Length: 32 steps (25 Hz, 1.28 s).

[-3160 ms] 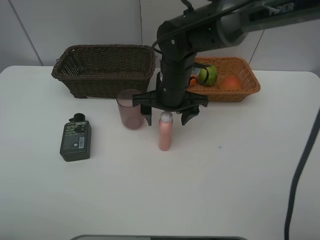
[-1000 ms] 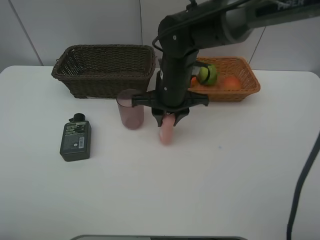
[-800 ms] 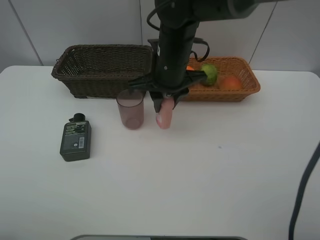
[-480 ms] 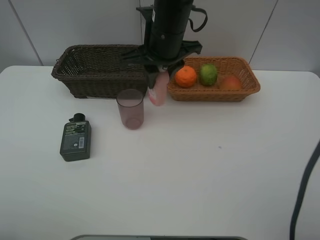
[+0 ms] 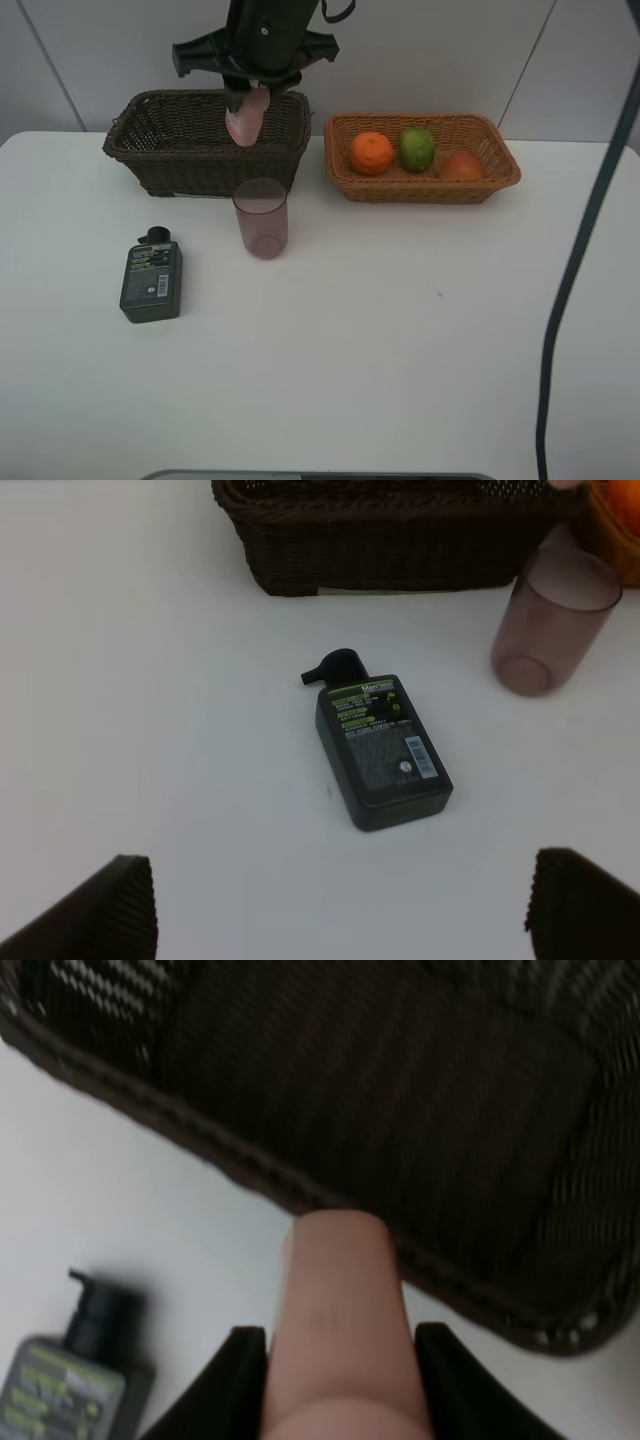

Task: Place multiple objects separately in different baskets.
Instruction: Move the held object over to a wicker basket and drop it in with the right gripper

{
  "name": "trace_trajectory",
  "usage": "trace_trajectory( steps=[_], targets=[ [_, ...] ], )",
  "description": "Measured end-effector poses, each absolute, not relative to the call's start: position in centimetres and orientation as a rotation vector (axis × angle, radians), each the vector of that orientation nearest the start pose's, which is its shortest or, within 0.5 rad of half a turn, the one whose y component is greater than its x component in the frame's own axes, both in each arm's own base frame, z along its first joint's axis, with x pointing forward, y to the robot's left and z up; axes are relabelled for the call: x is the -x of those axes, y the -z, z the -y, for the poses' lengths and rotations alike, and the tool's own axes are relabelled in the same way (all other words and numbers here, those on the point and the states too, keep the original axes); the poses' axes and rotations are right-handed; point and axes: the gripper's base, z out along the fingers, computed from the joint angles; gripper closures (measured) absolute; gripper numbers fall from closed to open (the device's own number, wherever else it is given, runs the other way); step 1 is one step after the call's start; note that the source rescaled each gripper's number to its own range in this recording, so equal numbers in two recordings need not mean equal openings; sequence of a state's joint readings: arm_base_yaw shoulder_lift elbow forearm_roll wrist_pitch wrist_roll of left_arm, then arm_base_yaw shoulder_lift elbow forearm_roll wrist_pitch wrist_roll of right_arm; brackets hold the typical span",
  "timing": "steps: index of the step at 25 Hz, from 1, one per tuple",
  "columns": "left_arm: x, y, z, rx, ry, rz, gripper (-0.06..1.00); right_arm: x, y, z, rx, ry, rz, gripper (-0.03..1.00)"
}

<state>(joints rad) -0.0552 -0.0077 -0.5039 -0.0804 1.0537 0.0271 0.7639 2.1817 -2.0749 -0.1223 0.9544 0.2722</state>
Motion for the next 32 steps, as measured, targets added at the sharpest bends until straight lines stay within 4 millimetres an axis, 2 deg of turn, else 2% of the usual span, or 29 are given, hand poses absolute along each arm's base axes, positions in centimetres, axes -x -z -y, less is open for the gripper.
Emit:
trace_trajectory(
  steps=[6, 9, 15, 20, 29, 32],
  targets=[
    [0.7, -27.9, 0.6, -0.087, 0.114, -2.023, -0.01, -38.6, -27.3, -34.6, 0.662, -0.296, -2.240, 0.96],
    [0.7, -27.9, 0.6, -0.087, 0.114, -2.023, -0.01, -39.8, -26.0, -34.5, 0.660, -0.285, -2.207, 0.96],
    [0.7, -27.9, 0.6, -0.087, 0.114, -2.023, -0.01, -42.3, -21.9, -33.5, 0.632, -0.249, -2.247, 0.96],
    [0.7, -27.9, 0.6, -0.087, 0.114, -2.023, -0.01, -44.0, -19.9, -32.0, 0.586, -0.233, -2.267, 0.96],
    [0.7, -27.9, 0.6, -0.087, 0.114, -2.023, -0.01, -44.9, -17.1, -31.7, 0.581, -0.224, -2.291, 0.96],
    [0.7, -27.9, 0.6, -0.087, 0.114, -2.023, -0.01, -44.9, -16.8, -31.8, 0.574, -0.234, -2.300, 0.95]
  ],
)
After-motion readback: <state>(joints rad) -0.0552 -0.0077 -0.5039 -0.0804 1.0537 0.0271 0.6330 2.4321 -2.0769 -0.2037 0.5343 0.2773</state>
